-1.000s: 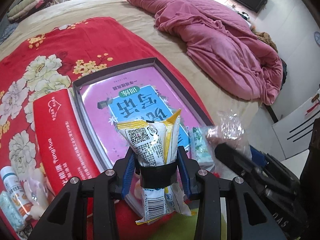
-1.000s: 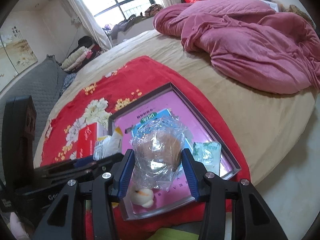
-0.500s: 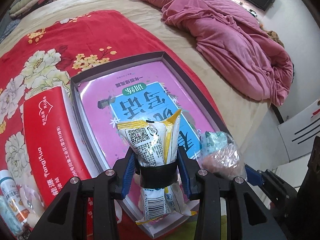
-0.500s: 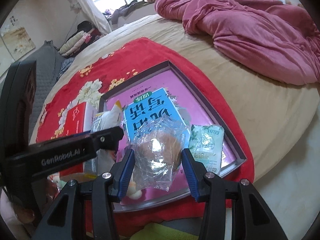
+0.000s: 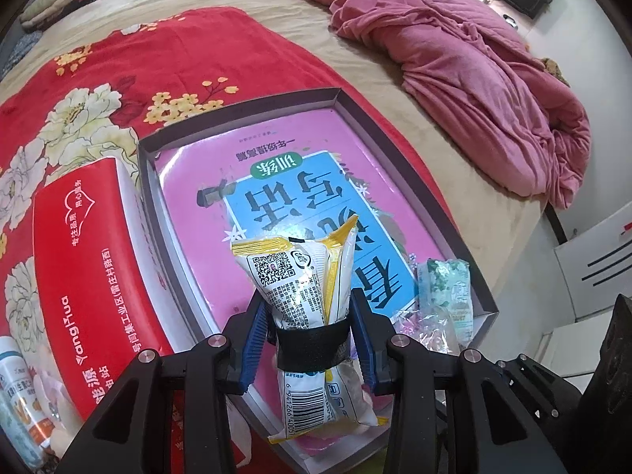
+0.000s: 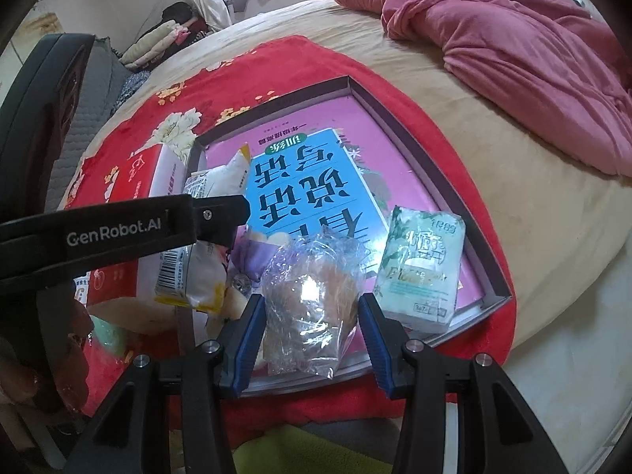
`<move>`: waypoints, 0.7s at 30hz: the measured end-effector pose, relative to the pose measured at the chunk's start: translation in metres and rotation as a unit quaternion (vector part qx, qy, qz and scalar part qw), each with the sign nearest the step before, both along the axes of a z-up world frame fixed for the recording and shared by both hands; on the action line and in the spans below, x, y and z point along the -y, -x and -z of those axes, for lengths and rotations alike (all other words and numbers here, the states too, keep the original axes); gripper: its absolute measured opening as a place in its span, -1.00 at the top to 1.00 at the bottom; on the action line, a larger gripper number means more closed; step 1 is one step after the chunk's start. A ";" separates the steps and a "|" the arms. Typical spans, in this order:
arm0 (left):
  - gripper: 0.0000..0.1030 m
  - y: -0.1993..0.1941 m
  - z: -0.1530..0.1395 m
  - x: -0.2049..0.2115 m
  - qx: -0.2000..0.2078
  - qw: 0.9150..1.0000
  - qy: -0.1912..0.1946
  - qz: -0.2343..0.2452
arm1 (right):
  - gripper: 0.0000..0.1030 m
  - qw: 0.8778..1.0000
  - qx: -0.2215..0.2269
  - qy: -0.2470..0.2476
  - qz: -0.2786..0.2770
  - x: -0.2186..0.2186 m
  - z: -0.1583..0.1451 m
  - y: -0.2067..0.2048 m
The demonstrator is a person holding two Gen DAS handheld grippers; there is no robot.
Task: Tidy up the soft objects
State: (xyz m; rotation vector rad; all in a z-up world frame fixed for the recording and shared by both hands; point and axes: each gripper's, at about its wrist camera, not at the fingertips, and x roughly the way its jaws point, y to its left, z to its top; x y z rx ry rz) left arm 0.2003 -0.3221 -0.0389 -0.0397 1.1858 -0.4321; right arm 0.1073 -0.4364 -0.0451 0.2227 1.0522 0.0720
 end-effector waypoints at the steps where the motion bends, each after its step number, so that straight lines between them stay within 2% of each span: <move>1: 0.19 -0.001 0.001 0.000 -0.001 1.000 0.001 -0.001 | 0.06 1.000 0.000 0.000 -0.002 -0.001 0.001 0.000; 9: 0.19 -0.004 0.002 0.003 0.001 1.000 -0.003 0.000 | 0.05 1.000 -0.017 0.010 0.004 0.000 0.012 -0.003; 21: 0.18 -0.006 0.005 0.010 0.003 1.000 -0.018 0.006 | 0.03 1.000 -0.020 0.021 0.004 0.000 0.013 -0.005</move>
